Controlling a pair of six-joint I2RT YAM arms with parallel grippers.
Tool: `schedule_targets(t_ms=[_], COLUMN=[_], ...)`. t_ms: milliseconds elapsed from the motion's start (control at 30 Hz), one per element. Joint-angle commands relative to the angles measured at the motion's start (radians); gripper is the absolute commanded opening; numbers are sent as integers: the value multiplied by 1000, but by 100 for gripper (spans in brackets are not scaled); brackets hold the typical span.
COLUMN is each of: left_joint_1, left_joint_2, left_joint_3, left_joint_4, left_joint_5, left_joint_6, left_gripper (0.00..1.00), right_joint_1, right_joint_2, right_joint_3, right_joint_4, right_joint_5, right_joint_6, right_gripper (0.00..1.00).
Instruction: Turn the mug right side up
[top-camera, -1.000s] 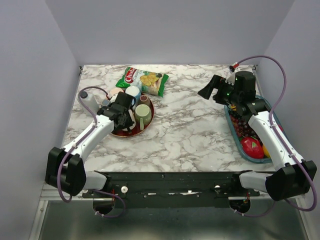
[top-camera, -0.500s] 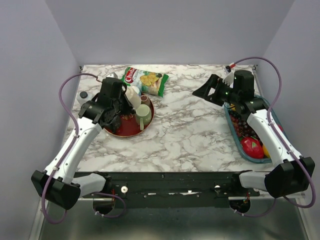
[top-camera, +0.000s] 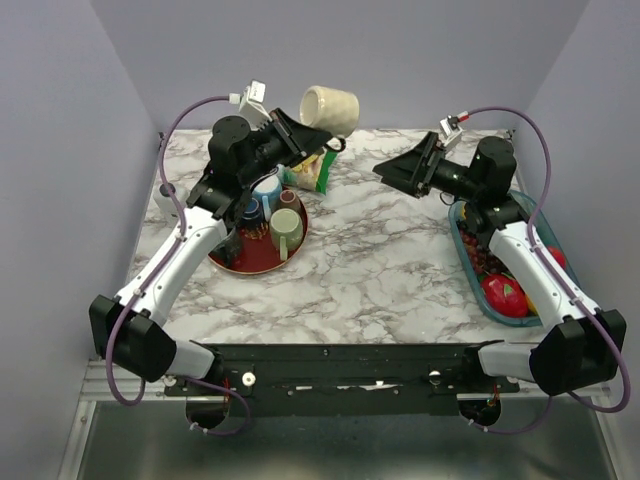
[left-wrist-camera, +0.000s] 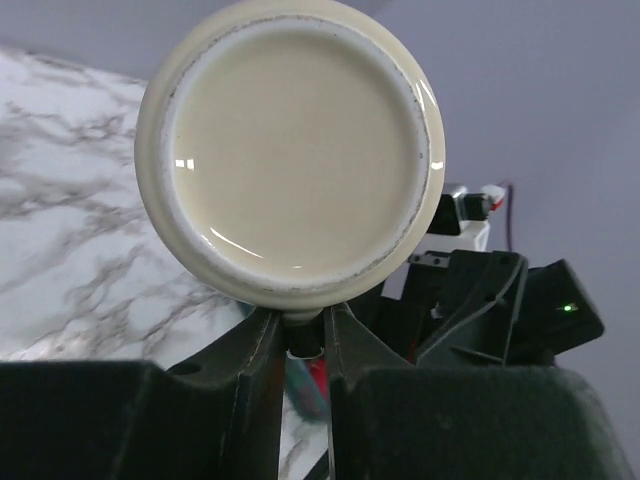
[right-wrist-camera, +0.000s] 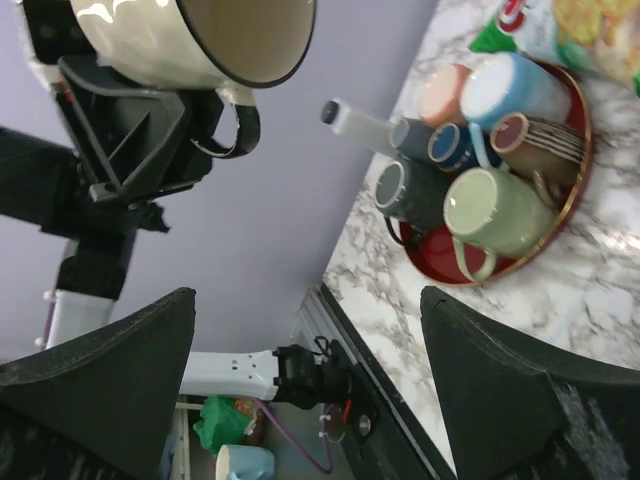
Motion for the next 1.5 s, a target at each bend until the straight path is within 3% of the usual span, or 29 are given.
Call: schedule_targets(t_ms=[0,133,267,567,700,1000,1267,1300,1467], left_joint_1=[-30,-67,-106,-144,-150,-161,-162,-164,-172], left_joint_2=[50,94,111,114,109,109,114,114,126], left_joint_3=[83,100,119,105,94,79,71,69,88], left_joint_4=[408,552,563,583,580,579,582,590,579], left_joint_5=[129,140,130,116,113,123,132,139,192], left_joint_6=[-162,-253,-247,-234,-230,-222,-220,-219,-176], left_gripper=[0,0,0,0,0,0,0,0,0], right_joint_1=[27,51,56,56,56,60,62,62,62], right_joint_2=[-17,-11,1,24,29,41,35,35,20], right_joint_3=[52,109,149,155,136,127,115,118,143], right_joint_4=[188,196,248,409,452,501,456,439,331], right_joint_5=[-37,24,43,53,73,113,152,159,205], right_joint_6=[82,50,76,194,238,264,257,239,176], right_gripper=[100,99,95,73,57,54,17,4,1])
